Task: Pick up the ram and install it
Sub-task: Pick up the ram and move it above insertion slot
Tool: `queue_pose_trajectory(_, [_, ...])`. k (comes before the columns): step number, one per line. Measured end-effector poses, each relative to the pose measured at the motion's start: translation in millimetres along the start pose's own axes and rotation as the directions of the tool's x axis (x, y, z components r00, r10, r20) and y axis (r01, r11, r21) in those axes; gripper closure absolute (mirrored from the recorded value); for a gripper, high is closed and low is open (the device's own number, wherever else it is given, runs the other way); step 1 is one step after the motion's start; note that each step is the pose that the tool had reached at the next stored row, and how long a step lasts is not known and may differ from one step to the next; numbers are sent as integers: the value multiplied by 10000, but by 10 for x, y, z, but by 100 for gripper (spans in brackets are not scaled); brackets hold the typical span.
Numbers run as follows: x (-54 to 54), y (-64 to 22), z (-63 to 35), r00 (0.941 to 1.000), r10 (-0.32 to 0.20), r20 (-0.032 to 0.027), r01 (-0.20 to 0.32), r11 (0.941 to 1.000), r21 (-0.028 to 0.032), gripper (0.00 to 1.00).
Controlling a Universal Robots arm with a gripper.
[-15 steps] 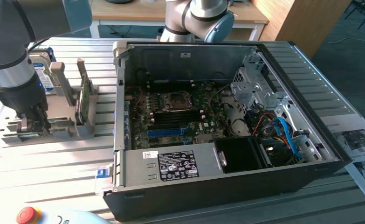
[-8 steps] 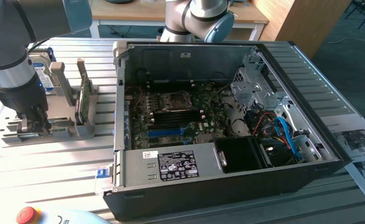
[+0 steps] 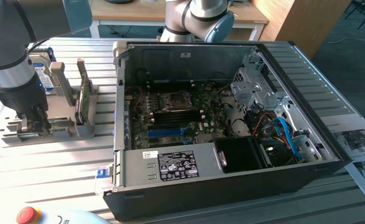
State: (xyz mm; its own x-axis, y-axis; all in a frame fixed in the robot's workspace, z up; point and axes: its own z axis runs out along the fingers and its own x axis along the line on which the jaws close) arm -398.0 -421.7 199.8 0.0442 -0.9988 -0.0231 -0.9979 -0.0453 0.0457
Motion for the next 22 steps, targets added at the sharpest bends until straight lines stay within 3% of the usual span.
queue_pose_trajectory(22, [17, 2, -10, 10000, 0, -1, 0, 10000, -6, 76])
